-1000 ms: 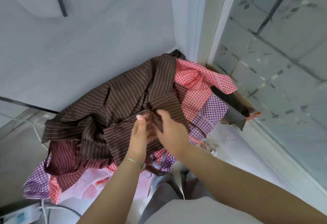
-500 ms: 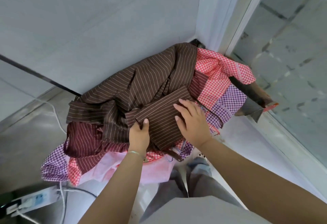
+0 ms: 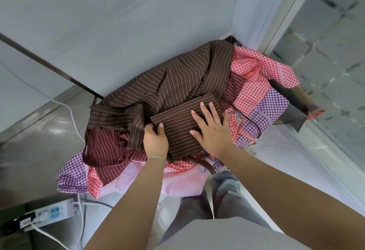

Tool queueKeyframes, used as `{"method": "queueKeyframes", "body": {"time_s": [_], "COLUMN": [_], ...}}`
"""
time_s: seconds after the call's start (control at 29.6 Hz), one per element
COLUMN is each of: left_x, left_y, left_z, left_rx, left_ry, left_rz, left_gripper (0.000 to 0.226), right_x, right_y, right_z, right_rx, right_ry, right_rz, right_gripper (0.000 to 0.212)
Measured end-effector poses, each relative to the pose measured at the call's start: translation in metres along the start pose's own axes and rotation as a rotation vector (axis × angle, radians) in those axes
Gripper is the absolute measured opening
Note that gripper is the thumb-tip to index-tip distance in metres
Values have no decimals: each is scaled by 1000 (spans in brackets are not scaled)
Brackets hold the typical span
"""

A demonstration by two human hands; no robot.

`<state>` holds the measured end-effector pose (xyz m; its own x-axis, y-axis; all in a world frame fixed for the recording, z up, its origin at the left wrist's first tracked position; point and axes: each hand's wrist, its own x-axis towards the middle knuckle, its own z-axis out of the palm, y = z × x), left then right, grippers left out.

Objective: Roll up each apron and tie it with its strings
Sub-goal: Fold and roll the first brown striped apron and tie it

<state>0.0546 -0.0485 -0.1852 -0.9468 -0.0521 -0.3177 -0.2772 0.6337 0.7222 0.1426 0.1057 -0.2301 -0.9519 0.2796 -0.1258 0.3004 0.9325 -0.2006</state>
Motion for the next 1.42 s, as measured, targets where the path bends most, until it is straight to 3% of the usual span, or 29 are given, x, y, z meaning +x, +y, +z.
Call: {"method": "queueKeyframes", "body": {"time_s": [0.1,0.2,0.27,0.34,0.44,0.54,0.61,0.68,0.78,0.91,0.98,1.15,1.22,1.32,1.42], "left_x": [-4,-10,-15,-16,-10,-3,0,2,-3,-10,-11,-32,-32,-13,9], "left_y": [-3,-10,-11,-11,-11,-15,-17,-22,-25,-12,-2,48,75,121,170], "left_z": [1,8,12,12,5,-5,-11,-14,-11,-8,-5,7,11,13,31], "left_rx": [-58,-41,-130,-204,-396,-667,-710,-702,-512,-205,-133,-166,-185,-131,-43], "left_ry": [67,185,109,-34,-209,-456,-545,-538,-527,-711,-698,-640,-617,-616,-604], "left_rz": [-11,-68,-228,-314,-403,-593,-605,-571,-568,-601,-503,-95,34,223,403], "left_gripper": [30,47,56,46,28,43,56,58,56,58,57,19,19,22,31], "right_x": [-1,-2,-3,-2,4,19,25,29,28,15,3,-27,-41,-55,-61], "right_y": [-3,-4,-5,-5,2,24,40,53,68,84,96,123,129,135,134], "right_z": [6,8,6,-2,-22,-39,-44,-44,-48,-54,-57,-56,-52,-45,-41], "right_rx": [-6,9,69,223,633,1147,1228,1245,1388,1564,1642,1924,2051,2167,2138], "right_ry": [-25,-58,-19,80,246,23,-221,-332,-374,-419,-392,-302,-260,-300,-374], "right_rz": [7,-2,-12,14,318,619,619,592,658,714,728,742,704,626,659], "right_gripper": [63,63,58,53,63,63,54,45,40,25,17,20,25,55,36]}}
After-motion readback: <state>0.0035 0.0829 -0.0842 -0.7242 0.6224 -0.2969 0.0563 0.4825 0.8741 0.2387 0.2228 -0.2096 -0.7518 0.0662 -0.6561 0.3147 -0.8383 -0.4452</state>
